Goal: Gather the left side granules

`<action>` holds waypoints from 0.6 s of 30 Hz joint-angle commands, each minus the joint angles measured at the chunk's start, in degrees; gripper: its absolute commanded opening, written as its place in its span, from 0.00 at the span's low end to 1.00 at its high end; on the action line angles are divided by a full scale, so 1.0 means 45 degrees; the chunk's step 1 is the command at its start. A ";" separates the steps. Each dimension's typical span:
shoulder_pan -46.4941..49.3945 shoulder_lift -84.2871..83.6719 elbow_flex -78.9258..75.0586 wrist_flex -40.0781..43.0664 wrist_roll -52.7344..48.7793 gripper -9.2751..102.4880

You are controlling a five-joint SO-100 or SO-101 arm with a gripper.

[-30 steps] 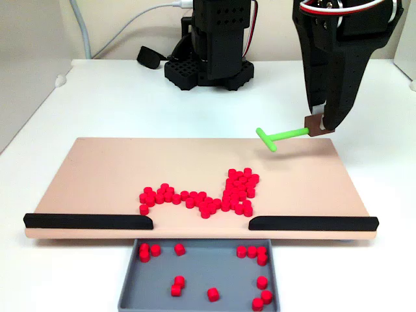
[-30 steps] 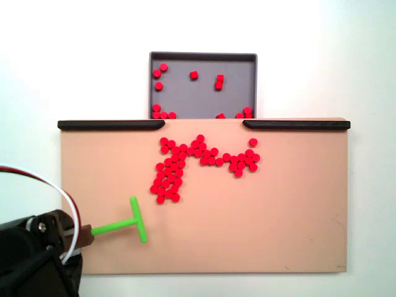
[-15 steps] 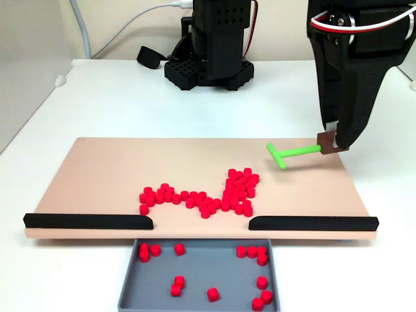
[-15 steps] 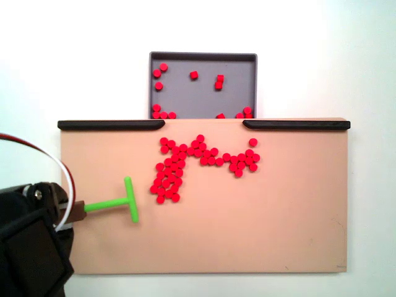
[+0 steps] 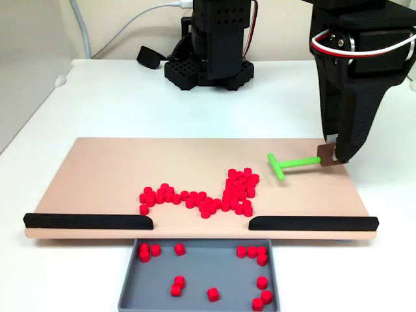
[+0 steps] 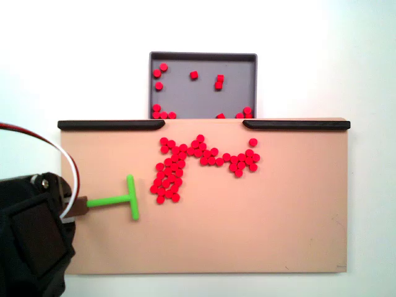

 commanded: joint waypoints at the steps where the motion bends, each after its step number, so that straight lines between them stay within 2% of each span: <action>1: 0.0078 0.0039 -0.0566 -0.0039 0.0059 0.08; 18: 0.0566 -0.0352 -0.0566 -0.0020 0.0156 0.08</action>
